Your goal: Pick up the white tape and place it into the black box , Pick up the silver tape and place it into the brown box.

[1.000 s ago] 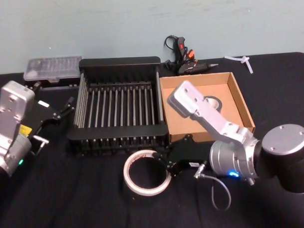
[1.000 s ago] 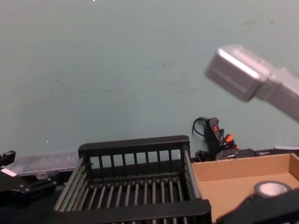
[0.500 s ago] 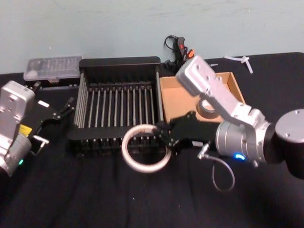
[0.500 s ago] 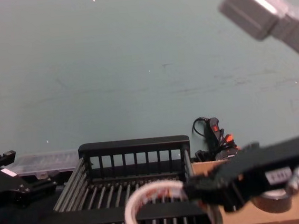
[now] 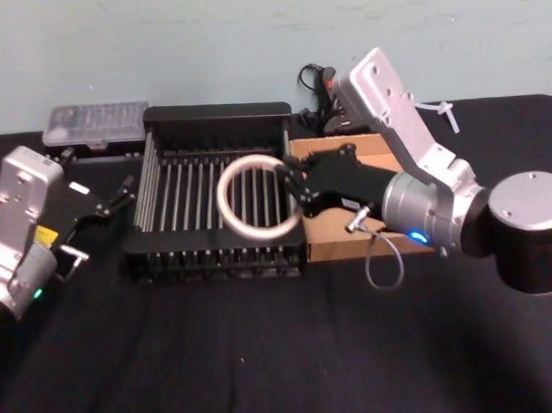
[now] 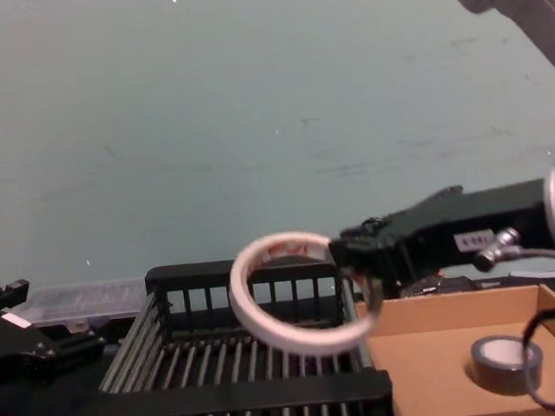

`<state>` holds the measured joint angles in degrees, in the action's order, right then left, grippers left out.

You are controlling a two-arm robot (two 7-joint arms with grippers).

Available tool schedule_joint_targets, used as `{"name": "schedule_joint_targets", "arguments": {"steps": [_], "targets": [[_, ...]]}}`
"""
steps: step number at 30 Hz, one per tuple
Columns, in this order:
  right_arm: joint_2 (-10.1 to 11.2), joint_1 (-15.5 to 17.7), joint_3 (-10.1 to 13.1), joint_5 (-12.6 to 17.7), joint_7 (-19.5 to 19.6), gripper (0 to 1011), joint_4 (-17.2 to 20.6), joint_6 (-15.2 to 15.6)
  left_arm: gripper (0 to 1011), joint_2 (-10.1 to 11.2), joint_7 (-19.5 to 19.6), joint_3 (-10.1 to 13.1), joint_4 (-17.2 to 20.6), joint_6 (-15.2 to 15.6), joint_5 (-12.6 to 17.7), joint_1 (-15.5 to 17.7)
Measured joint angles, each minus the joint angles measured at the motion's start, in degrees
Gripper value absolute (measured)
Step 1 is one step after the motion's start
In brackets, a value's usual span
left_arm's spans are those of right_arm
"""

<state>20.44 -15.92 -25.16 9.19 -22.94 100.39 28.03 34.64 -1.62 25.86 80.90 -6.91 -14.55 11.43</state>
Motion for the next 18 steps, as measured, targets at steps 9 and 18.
{"name": "schedule_joint_targets", "arguments": {"steps": [9,18], "targets": [[-3.05,-2.75,-0.61,-1.49,2.27,91,-6.68,-5.28,1001,0.0,0.0,0.0,0.0,0.0,0.0,0.0],[-6.63,-6.17,-1.53,-4.27,4.35,92,-14.87,-9.63,1001,0.0,0.0,0.0,0.0,0.0,0.0,0.0]]}}
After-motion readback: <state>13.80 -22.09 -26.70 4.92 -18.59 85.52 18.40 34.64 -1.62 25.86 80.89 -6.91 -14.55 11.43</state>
